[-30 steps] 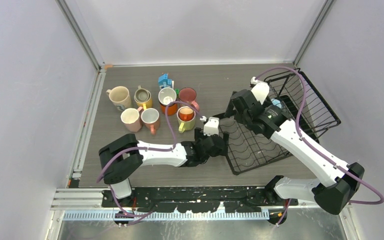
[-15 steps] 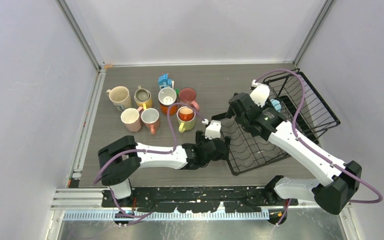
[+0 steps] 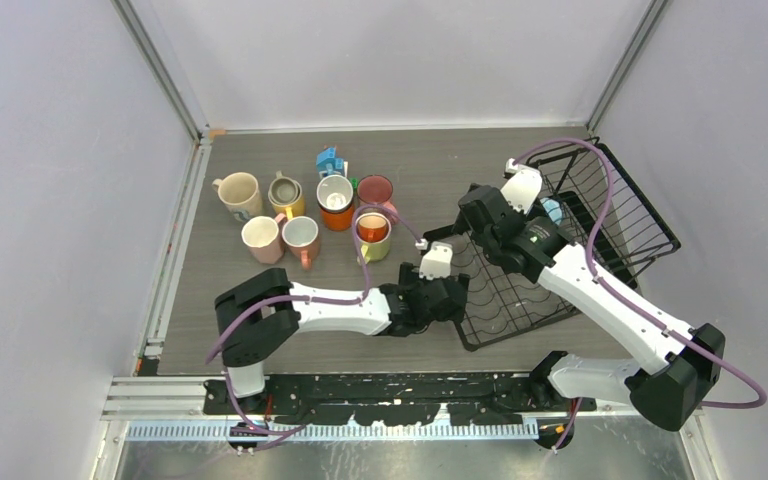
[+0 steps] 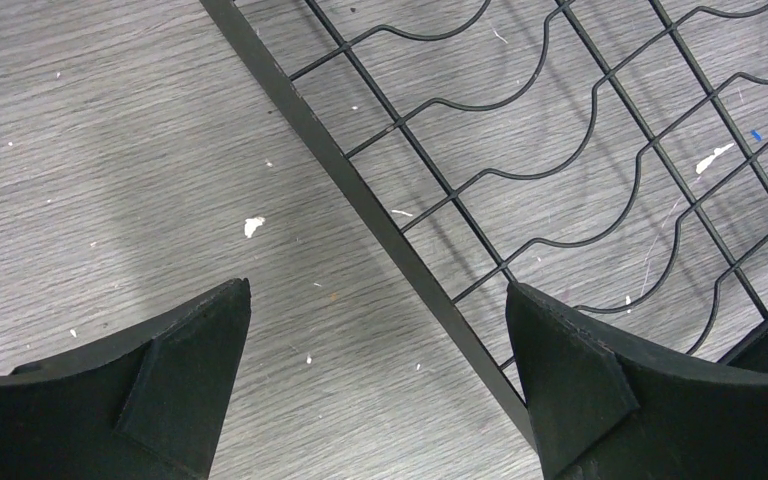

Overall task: Unload the cups from the dish rack
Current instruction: Move the dish rack to the center of the board, then move the cup to the dish rack.

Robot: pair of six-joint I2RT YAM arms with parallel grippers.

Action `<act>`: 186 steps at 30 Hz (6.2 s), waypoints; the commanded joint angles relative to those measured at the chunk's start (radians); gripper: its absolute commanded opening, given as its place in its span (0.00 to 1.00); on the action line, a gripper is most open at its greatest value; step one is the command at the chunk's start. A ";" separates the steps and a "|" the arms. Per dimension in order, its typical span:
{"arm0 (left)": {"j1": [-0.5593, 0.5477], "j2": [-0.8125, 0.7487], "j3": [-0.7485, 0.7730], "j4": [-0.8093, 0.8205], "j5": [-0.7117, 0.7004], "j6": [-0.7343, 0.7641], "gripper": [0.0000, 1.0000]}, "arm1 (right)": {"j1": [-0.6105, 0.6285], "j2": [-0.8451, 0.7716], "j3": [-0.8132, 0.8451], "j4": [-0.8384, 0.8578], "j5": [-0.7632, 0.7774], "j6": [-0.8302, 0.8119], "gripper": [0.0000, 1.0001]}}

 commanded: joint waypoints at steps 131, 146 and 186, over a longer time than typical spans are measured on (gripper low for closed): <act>-0.014 -0.871 -0.448 -0.013 0.075 0.167 1.00 | -0.140 0.623 0.142 -0.075 0.303 -0.527 1.00; -0.002 -0.835 -0.449 0.005 0.093 0.154 1.00 | -0.138 0.563 0.152 -0.121 0.179 -0.483 1.00; 0.000 -0.786 -0.448 0.024 0.116 0.126 1.00 | -0.029 0.473 0.194 -0.199 -0.043 -0.338 1.00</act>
